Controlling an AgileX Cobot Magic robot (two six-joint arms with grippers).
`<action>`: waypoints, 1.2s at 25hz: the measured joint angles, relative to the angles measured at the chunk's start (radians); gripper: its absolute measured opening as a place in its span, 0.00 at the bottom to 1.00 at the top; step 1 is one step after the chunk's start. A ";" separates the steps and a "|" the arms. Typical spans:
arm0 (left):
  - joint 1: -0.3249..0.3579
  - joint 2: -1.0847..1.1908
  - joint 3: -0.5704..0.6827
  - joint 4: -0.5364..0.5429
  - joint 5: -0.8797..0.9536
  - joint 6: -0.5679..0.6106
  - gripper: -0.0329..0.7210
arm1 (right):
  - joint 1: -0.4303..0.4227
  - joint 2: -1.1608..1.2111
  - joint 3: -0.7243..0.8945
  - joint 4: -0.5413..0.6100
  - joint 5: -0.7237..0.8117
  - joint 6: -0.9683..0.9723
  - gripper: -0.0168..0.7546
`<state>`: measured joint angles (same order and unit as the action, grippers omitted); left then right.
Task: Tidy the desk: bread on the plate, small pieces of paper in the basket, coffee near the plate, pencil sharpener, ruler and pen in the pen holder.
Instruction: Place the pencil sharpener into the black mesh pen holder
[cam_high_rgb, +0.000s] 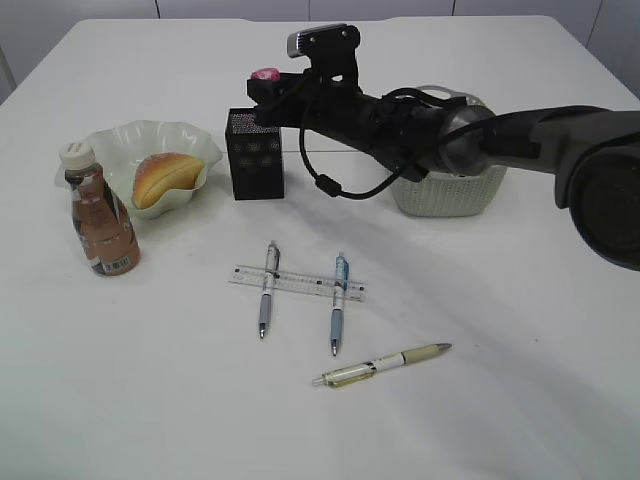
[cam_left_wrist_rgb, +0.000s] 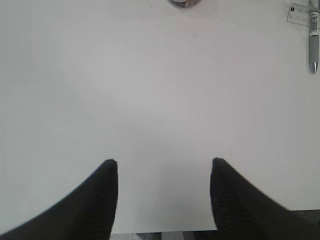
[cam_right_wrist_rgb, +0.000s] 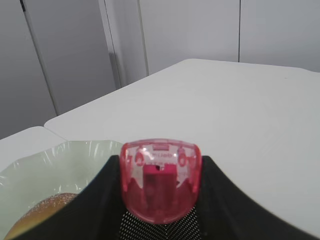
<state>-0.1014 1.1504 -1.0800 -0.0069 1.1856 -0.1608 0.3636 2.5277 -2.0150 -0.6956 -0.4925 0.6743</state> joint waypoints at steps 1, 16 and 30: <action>0.000 0.000 0.000 0.000 -0.001 0.000 0.62 | 0.000 0.000 0.000 -0.008 0.000 0.001 0.39; 0.000 0.000 0.000 0.000 -0.002 0.000 0.62 | 0.004 0.040 -0.079 -0.119 -0.007 0.135 0.39; 0.000 0.000 0.000 0.000 -0.002 0.000 0.62 | 0.004 0.047 -0.079 -0.122 -0.007 0.135 0.39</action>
<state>-0.1014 1.1504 -1.0800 -0.0069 1.1833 -0.1608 0.3675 2.5750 -2.0943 -0.8180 -0.4996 0.8094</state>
